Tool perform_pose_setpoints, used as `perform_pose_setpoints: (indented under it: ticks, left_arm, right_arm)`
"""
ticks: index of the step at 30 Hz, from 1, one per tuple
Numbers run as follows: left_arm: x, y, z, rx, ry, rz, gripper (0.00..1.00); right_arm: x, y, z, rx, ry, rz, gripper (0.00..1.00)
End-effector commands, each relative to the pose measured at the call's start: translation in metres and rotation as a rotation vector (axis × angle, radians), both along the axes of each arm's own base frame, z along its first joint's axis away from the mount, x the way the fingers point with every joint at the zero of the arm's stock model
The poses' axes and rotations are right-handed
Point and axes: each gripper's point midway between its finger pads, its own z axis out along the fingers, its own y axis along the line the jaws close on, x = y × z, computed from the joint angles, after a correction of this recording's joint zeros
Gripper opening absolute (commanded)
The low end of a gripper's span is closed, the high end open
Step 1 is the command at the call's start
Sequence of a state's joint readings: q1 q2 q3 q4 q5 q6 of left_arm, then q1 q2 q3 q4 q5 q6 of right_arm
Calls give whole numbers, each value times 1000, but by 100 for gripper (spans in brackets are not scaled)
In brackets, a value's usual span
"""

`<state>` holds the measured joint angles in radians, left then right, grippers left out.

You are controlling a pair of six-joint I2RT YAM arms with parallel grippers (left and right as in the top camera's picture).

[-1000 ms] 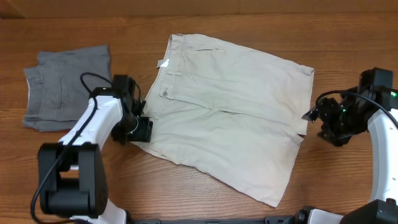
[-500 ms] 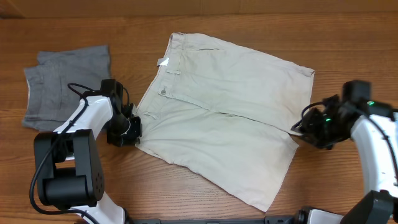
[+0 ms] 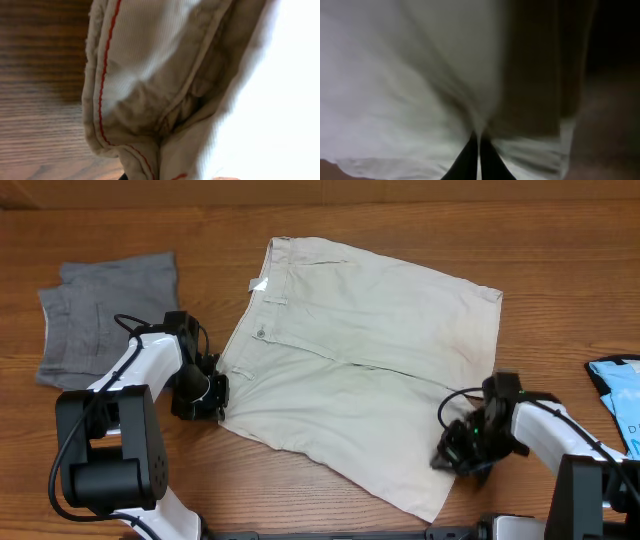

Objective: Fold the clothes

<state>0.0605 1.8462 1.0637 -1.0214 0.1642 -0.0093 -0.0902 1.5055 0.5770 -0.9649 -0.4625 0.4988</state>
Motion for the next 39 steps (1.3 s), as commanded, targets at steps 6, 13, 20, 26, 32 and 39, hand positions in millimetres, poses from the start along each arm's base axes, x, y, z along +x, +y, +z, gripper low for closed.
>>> perform_pose_setpoints:
  ticks: [6, 13, 20, 26, 32, 39]
  left_arm:
    - [2, -5, 9, -45, 9, -39, 27]
    - [58, -46, 75, -225, -263, -172, 35]
    - [132, -75, 114, -184, -583, -305, 73]
    - [123, -54, 118, -81, -518, -290, 67]
    - [162, -66, 119, -113, -661, -321, 60]
    - [217, -112, 75, -286, -733, -304, 49]
  right_arm:
    - [6, -1, 22, -5, -13, -11, 6]
    - [77, -10, 100, -43, -311, 49, 21]
    - [119, -13, 133, -59, -476, 32, 29]
    - [117, -16, 131, -75, -466, 33, 30]
    - [119, -21, 129, -111, -470, 34, 32]
    - [117, -21, 128, -107, -461, 34, 33]
